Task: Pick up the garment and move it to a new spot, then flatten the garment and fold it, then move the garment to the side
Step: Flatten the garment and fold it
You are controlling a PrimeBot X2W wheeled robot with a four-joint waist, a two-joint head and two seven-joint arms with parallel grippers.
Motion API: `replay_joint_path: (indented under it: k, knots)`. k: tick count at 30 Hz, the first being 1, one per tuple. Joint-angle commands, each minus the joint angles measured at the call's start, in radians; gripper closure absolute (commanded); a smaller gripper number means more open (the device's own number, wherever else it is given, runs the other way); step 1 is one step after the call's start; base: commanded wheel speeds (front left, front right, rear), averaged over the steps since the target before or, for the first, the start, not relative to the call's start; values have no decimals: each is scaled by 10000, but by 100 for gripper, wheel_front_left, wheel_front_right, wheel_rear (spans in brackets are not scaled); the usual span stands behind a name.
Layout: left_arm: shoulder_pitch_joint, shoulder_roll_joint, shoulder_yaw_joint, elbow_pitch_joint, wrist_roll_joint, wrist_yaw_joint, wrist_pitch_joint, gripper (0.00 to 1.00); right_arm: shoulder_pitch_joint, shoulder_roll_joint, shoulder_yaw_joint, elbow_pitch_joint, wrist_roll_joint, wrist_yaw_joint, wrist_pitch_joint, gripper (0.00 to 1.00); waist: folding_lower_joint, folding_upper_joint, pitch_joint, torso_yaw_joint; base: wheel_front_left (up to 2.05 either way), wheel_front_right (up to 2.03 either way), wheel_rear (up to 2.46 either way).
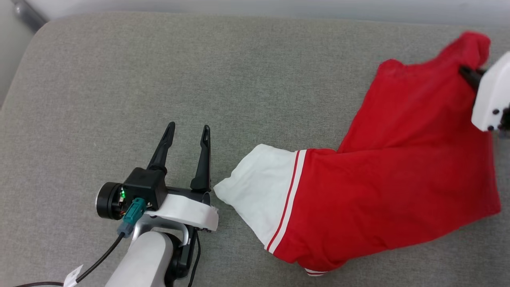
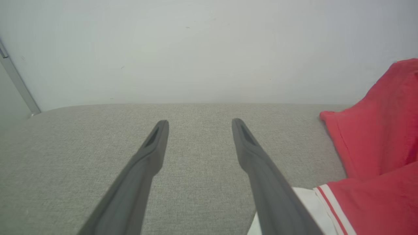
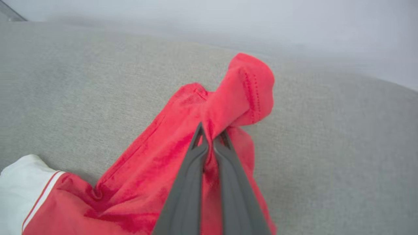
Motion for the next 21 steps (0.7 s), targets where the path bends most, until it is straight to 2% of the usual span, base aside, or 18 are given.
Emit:
replay_joint_path:
  k: [1, 8, 13, 16, 17, 18, 19, 21]
  knots:
    - [-86, -2, -61, -26, -32, -44, -43, 0, -404, -37, 363, -162, 97, -3, -176, 100, -1, 0, 45, 98, 0, 0, 0]
    - [-280, -142, -177, -64, 0, -41, -66, 0, -1488, 417, 2475, 110, 346, -3, -1092, 100, -1, 0, 614, 465, 0, 0, 0]
    - [-444, -236, -185, -19, -7, -24, -130, 0, -1365, 905, 4141, 1258, 718, -3, -1946, 100, -1, 0, 975, 554, 0, 0, 0]
    - [-465, -251, -199, 45, 7, -43, -151, 0, -1252, 1020, 4592, 1870, 902, -3, -2500, 100, -1, 0, 1029, 570, 0, 0, 0]
    - [-493, -272, -212, 83, 16, -44, -161, 0, -1193, 1068, 4785, 2200, 986, -3, -2770, 79, -1, 0, 1033, 573, 0, 0, 0]
    - [-531, -293, -227, 123, 22, -44, -174, 0, -1158, 1097, 4969, 2473, 1056, -3, -3032, 27, -1, 0, 1021, 574, 0, 0, 0]
    - [-572, -316, -230, 163, 21, -55, -169, 0, -1133, 1126, 5113, 2689, 1152, -3, -3326, 0, -1, 0, 988, 571, 0, 0, 0]
    - [-567, -292, -193, 258, 2, -53, -198, 0, -1127, 1135, 5324, 2965, 1301, -3, -4013, 0, -1, 0, 850, 506, 0, 0, 0]
